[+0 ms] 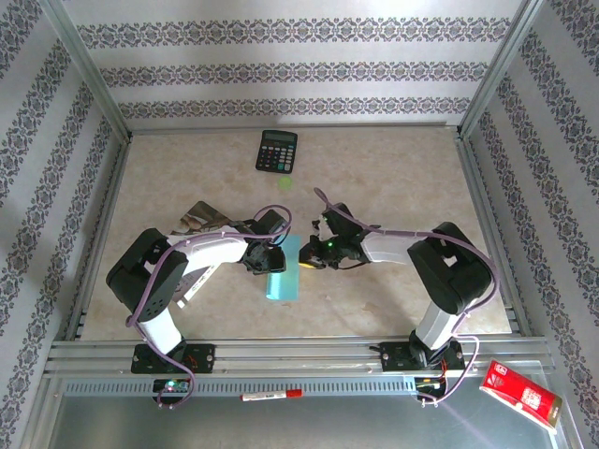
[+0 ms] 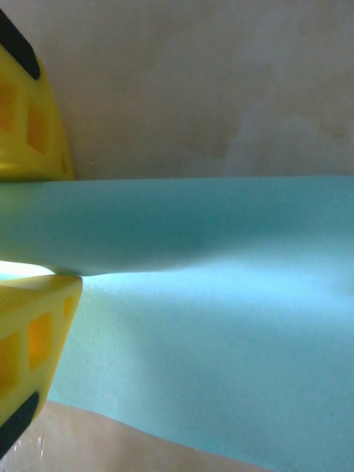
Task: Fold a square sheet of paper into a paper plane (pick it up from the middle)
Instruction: Hold the square sheet of paper at the center of the table.
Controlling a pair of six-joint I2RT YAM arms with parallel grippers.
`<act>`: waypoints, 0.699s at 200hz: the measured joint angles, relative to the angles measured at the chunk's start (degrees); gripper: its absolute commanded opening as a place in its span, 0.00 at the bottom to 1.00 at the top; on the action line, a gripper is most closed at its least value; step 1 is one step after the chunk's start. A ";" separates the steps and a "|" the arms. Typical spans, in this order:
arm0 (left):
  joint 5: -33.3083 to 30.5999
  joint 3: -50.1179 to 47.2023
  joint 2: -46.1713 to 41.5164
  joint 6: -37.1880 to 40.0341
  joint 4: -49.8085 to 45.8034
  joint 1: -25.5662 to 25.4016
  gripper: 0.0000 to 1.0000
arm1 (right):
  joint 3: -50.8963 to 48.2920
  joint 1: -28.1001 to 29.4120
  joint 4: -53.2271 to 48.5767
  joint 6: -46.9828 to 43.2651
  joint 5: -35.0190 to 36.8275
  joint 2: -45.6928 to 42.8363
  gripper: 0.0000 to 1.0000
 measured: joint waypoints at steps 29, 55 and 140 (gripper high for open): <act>0.00 -0.04 -0.04 0.00 0.02 0.00 0.35 | 0.07 1.49 1.84 1.60 -0.02 2.21 0.00; 0.00 -0.07 -0.04 0.00 0.07 0.00 0.35 | 0.63 2.12 2.73 2.49 0.00 3.91 0.00; 0.00 -0.15 -0.20 0.00 0.20 0.00 0.35 | 3.08 3.89 -1.55 2.12 3.93 5.07 0.00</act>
